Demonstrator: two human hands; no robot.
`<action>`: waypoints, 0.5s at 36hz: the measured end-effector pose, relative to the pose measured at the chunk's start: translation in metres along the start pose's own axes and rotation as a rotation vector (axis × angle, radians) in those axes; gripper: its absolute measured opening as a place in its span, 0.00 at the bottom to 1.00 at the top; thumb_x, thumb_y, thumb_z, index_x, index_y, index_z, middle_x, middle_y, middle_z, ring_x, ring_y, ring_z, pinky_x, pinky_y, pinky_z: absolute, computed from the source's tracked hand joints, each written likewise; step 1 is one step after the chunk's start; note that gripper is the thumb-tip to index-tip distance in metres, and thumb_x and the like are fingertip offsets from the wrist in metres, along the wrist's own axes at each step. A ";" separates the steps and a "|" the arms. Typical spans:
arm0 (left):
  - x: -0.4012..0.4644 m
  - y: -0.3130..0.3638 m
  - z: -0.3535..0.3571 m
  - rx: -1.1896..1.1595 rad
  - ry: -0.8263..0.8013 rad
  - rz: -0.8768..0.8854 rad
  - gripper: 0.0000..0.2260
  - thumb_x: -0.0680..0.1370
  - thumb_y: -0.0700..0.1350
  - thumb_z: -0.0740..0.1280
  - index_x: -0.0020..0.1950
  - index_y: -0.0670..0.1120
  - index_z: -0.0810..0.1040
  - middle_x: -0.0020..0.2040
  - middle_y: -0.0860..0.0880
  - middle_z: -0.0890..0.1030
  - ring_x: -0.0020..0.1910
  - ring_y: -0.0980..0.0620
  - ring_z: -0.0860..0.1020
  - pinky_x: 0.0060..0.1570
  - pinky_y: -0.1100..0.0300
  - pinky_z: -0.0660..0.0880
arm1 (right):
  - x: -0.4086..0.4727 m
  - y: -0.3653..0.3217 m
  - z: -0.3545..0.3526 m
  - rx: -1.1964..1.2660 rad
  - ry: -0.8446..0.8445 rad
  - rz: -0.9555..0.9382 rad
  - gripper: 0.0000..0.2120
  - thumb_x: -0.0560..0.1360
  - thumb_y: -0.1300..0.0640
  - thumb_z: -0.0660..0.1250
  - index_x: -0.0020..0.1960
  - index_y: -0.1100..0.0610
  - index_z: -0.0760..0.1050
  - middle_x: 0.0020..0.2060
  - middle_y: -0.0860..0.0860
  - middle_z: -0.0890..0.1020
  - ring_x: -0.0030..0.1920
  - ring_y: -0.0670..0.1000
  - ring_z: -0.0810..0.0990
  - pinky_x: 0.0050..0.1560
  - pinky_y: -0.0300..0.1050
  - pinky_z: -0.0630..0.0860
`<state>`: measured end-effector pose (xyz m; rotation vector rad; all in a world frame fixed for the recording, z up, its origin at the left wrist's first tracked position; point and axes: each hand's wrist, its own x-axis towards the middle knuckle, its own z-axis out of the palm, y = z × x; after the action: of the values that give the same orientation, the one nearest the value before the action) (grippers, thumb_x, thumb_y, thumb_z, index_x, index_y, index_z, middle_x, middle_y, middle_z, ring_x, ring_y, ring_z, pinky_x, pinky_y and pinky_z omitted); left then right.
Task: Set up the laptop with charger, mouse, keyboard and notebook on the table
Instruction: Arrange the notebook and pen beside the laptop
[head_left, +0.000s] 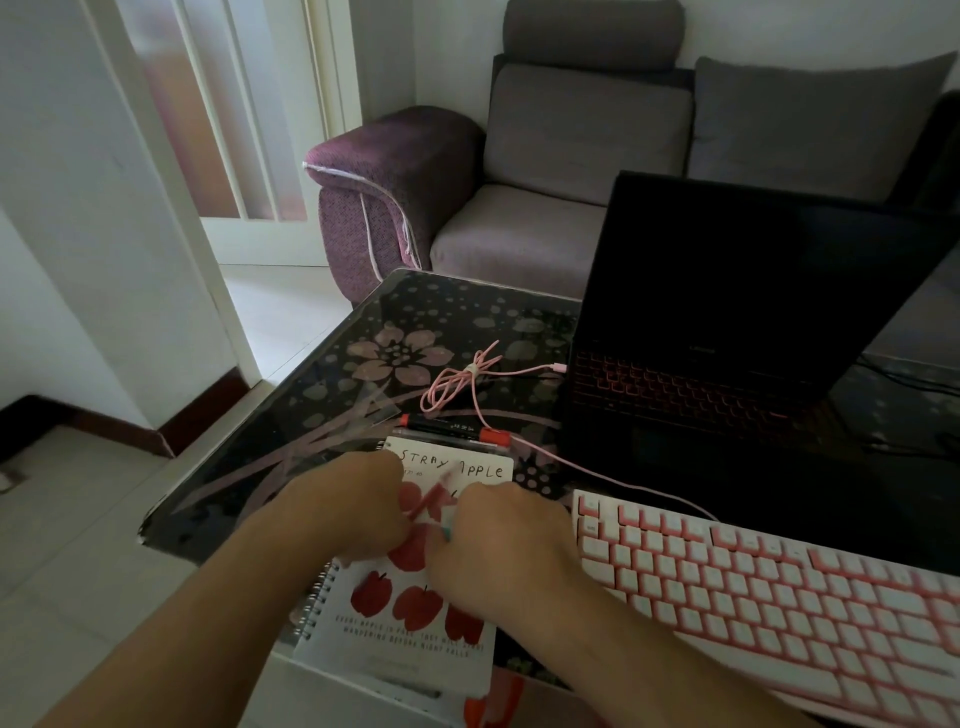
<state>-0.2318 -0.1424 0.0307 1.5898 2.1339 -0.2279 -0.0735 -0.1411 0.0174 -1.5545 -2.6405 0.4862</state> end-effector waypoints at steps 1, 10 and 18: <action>-0.001 0.001 -0.001 -0.005 -0.021 -0.009 0.08 0.82 0.51 0.68 0.47 0.50 0.71 0.48 0.50 0.81 0.41 0.54 0.84 0.44 0.60 0.85 | 0.002 -0.001 0.000 -0.003 -0.017 0.006 0.16 0.80 0.44 0.62 0.37 0.51 0.70 0.36 0.49 0.81 0.36 0.49 0.79 0.35 0.42 0.74; 0.003 0.002 0.003 -0.011 -0.012 0.003 0.11 0.83 0.50 0.67 0.42 0.50 0.71 0.41 0.49 0.82 0.38 0.53 0.84 0.45 0.59 0.85 | 0.016 -0.006 0.010 0.153 0.022 0.103 0.13 0.82 0.50 0.63 0.40 0.51 0.70 0.34 0.46 0.73 0.37 0.48 0.77 0.30 0.39 0.68; 0.011 -0.003 0.007 0.016 -0.029 0.039 0.11 0.82 0.55 0.66 0.44 0.50 0.75 0.38 0.53 0.80 0.36 0.56 0.81 0.38 0.63 0.78 | 0.019 -0.003 0.006 0.181 -0.011 0.117 0.10 0.82 0.51 0.65 0.43 0.51 0.70 0.35 0.47 0.74 0.40 0.49 0.80 0.38 0.42 0.78</action>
<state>-0.2355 -0.1369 0.0195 1.6255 2.0822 -0.2539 -0.0871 -0.1277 0.0100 -1.6591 -2.4429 0.7206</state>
